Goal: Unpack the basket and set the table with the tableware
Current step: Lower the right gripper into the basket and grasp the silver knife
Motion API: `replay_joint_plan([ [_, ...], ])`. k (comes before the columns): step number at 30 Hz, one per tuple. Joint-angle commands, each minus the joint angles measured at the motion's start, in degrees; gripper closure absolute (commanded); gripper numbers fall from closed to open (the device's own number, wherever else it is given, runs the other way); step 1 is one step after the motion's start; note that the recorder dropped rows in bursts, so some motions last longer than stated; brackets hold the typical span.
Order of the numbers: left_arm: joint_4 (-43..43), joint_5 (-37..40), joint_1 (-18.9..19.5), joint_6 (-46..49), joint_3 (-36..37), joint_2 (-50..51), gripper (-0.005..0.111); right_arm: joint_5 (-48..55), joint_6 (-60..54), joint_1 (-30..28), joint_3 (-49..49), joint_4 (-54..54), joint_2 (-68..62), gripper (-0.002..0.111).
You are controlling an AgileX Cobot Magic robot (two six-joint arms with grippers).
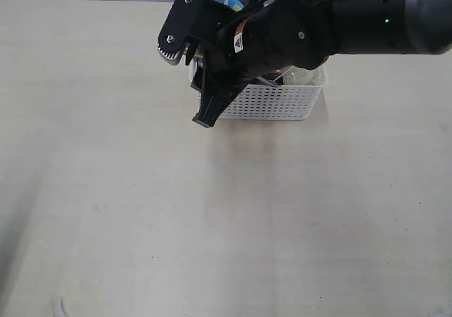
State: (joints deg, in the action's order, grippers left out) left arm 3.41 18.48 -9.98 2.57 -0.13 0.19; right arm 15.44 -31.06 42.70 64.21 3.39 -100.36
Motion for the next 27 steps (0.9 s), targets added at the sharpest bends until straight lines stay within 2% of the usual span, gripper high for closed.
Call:
replay_joint_plan([
  [1,-0.5,0.0,0.1,0.0,0.1,-0.2,0.107,-2.7,-0.2,0.1,0.4,1.2,-0.5,0.065],
  [18,-0.5,0.0,0.1,0.0,0.1,-0.2,0.107,-3.6,-0.2,0.1,0.4,10.5,-4.9,0.065],
  [27,-0.5,0.0,0.1,0.0,0.1,-0.2,0.107,-3.6,-0.2,0.1,0.4,11.6,-5.9,0.066],
])
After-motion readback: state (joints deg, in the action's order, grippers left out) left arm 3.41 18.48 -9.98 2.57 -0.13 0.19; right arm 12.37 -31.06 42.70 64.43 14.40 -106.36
